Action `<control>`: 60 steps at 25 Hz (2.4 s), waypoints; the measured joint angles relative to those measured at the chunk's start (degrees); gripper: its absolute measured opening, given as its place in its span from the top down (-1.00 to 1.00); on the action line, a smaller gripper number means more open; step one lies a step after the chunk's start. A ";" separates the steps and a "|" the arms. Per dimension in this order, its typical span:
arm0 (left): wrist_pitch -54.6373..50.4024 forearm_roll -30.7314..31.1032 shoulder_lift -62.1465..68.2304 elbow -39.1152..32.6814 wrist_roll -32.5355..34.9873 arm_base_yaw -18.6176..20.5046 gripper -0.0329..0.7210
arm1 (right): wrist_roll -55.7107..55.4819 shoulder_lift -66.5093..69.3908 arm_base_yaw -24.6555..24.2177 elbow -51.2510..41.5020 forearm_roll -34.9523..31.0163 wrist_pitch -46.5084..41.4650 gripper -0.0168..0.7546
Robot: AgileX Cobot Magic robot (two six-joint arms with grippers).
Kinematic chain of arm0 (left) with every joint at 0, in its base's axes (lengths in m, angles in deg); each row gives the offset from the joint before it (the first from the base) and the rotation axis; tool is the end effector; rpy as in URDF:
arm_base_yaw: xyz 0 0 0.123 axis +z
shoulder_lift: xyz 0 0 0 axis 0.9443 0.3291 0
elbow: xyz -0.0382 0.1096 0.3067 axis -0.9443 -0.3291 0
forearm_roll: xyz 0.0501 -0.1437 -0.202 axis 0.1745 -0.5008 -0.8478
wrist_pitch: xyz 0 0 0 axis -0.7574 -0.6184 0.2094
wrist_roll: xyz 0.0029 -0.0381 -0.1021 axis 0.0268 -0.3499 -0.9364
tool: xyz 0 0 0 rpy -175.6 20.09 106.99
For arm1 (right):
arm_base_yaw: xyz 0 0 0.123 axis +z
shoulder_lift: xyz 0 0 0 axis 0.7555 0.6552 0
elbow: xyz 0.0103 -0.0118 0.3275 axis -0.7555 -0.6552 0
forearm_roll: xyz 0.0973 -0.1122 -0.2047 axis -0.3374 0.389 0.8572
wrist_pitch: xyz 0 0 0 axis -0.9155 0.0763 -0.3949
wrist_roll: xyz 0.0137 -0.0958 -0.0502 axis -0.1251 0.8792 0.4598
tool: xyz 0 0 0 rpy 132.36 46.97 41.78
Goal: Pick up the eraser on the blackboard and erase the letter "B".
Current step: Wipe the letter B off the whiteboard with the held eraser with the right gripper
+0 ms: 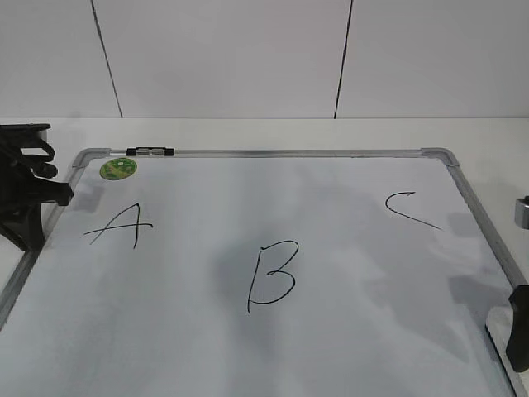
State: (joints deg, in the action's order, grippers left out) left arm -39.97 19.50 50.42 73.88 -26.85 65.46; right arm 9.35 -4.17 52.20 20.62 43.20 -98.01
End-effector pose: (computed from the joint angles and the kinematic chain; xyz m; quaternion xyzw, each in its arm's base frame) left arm 0.3848 -0.0416 0.1744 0.0095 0.9994 -0.0279 0.0189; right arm 0.2055 0.0226 0.2189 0.0051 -0.9983 -0.0501 0.0299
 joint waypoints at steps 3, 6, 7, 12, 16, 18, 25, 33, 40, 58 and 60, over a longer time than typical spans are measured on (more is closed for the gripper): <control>0.00 0.00 0.00 0.00 0.00 0.00 0.86 | 0.00 0.65 0.84 0.00 0.13 0.00 -0.78; 0.00 0.00 0.00 0.00 0.00 0.00 0.86 | -0.39 1.50 3.59 0.00 2.47 0.58 -0.78; 0.00 0.00 0.00 0.00 0.00 0.00 0.86 | -1.91 2.09 4.42 0.00 4.12 1.10 -0.78; 0.02 -0.04 0.00 0.00 0.00 0.00 0.86 | -8.43 4.46 5.15 0.18 8.14 1.58 -0.78; 0.02 -0.04 0.00 0.00 0.00 0.00 0.86 | -9.24 6.24 5.15 0.18 7.49 2.14 -0.77; 0.13 -0.04 0.00 0.00 0.00 0.00 0.86 | -9.33 6.79 5.15 0.18 6.23 2.14 -0.74; 0.28 -0.04 0.00 0.00 0.00 0.00 0.86 | -9.33 6.94 5.15 0.18 4.31 2.23 -0.49; 0.59 -0.04 0.00 0.00 0.00 0.00 0.86 | -9.33 7.16 5.15 1.93 3.11 0.17 -0.45; 0.67 -0.04 0.00 0.00 0.00 0.00 0.86 | -9.37 7.16 5.15 8.15 2.70 -4.06 -0.45; 0.71 -0.04 0.00 0.00 0.00 0.00 0.86 | -10.47 16.52 17.29 27.59 2.85 -5.64 -0.45; 0.60 -0.04 0.00 0.00 0.00 0.00 0.86 | -11.31 19.84 19.32 30.89 2.75 -6.38 -0.45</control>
State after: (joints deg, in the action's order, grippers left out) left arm -39.37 19.46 50.42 73.88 -26.85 65.46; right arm -1.96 15.67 71.52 51.51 45.95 -104.39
